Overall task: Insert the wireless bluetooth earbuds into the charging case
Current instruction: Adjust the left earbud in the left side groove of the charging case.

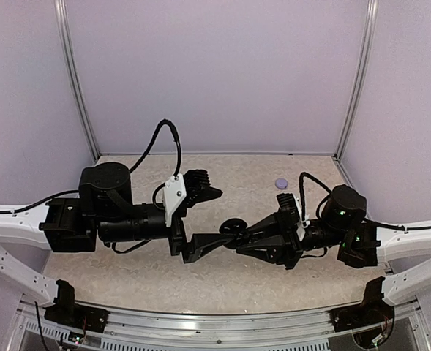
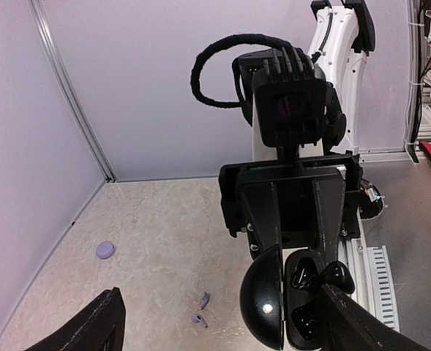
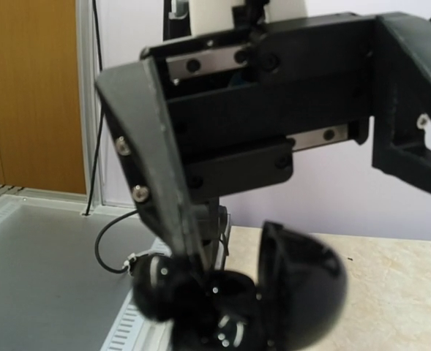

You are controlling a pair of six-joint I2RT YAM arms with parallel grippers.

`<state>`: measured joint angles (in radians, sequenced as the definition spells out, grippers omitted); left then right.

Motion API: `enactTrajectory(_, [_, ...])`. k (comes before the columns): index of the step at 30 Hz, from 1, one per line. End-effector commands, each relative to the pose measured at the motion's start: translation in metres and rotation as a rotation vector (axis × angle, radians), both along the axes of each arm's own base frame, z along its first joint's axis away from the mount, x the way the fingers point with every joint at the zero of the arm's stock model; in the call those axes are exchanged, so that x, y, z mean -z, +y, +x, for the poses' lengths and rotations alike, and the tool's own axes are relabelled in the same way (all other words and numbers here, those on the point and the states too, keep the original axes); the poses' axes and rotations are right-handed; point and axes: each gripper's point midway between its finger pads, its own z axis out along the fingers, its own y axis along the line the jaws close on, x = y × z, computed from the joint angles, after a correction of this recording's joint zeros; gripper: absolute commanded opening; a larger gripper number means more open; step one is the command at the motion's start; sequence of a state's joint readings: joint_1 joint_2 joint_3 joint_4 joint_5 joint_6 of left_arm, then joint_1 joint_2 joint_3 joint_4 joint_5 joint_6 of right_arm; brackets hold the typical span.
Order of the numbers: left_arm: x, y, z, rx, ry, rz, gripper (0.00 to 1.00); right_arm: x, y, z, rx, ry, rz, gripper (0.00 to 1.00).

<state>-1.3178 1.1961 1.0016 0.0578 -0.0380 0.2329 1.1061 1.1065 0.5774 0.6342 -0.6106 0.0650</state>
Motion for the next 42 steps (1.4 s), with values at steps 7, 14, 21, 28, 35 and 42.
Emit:
enactTrajectory(7, [-0.013, 0.006, 0.004, -0.011, -0.004, -0.036, 0.89, -0.014, 0.0, -0.003, -0.015, -0.004, 0.029, 0.03])
enactTrajectory(14, [-0.017, 0.023, -0.006, 0.033, -0.041, -0.058, 0.93, -0.014, -0.002, -0.004, -0.012, 0.0, 0.031, 0.03])
enactTrajectory(21, [-0.016, 0.021, -0.022, 0.123, -0.063, -0.037, 0.93, -0.013, 0.0, -0.004, -0.019, 0.001, 0.027, 0.03])
enactTrajectory(28, [-0.01, 0.006, -0.029, 0.153, -0.064, -0.01, 0.93, -0.013, 0.002, -0.004, -0.026, 0.002, 0.023, 0.03])
enactTrajectory(35, [-0.009, -0.001, -0.029, 0.158, -0.066, -0.017, 0.92, -0.01, 0.005, -0.005, -0.043, 0.003, 0.012, 0.03])
enactTrajectory(42, [-0.008, -0.004, -0.028, 0.169, -0.064, -0.021, 0.9, -0.007, 0.007, -0.005, -0.051, 0.003, 0.003, 0.03])
